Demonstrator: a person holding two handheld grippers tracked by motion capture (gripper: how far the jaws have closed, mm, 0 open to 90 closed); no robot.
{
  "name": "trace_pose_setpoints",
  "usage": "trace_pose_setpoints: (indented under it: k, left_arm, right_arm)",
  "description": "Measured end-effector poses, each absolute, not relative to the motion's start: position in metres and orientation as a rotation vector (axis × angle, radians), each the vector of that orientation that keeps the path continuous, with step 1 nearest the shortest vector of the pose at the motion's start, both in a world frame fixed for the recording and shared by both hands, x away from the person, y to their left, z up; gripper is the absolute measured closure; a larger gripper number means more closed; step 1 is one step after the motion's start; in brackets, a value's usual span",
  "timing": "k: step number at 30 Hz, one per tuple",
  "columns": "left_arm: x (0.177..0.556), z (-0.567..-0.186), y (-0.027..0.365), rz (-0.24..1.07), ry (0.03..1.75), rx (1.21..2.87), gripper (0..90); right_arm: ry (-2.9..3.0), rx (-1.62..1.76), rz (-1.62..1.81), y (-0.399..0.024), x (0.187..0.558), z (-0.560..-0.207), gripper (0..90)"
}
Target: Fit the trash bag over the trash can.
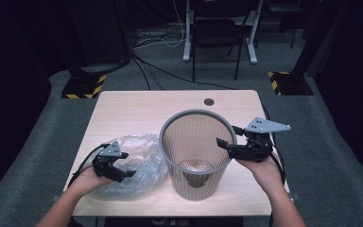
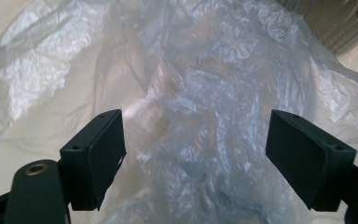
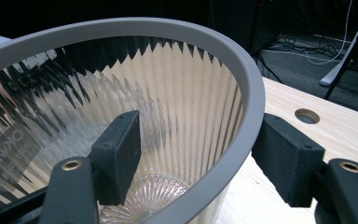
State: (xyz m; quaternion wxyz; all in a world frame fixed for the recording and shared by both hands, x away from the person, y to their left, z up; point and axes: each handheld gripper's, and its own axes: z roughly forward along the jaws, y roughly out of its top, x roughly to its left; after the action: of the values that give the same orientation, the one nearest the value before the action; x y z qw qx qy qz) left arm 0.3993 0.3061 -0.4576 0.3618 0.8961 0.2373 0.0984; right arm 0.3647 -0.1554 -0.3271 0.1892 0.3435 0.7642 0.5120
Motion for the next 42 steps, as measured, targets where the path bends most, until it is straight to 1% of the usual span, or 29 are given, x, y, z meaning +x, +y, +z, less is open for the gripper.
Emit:
trace_pose_setpoints:
  k: [9, 19, 25, 33, 34, 38, 42]
  left_arm:
    - [0.400, -0.481, 0.299, 0.176, 0.609, 2.353, 19.6]
    - [0.402, -0.492, 0.295, 0.166, 0.621, 2.432, 21.1]
    - [0.402, -0.496, 0.293, 0.160, 0.631, 2.467, 25.3]
    - [0.403, -0.498, 0.293, 0.147, 0.638, 2.497, 35.5]
    - [0.403, -0.499, 0.292, 0.148, 0.637, 2.507, 38.8]
    - [0.402, -0.500, 0.291, 0.140, 0.625, 2.517, 46.0]
    - [0.401, -0.498, 0.292, 0.139, 0.606, 2.519, 59.0]
  right_arm:
    - [2.150, 0.964, 1.442, -0.155, 0.365, -0.327, 31.9]
    - [2.151, 0.963, 1.439, -0.155, 0.366, -0.327, 31.9]
    - [2.150, 0.963, 1.440, -0.155, 0.366, -0.327, 31.9]
    - [2.148, 0.962, 1.442, -0.155, 0.366, -0.328, 31.9]
    - [2.147, 0.962, 1.444, -0.155, 0.366, -0.328, 31.8]
    - [2.142, 0.962, 1.446, -0.155, 0.366, -0.328, 32.0]
    - [2.138, 0.962, 1.455, -0.155, 0.366, -0.329, 31.9]
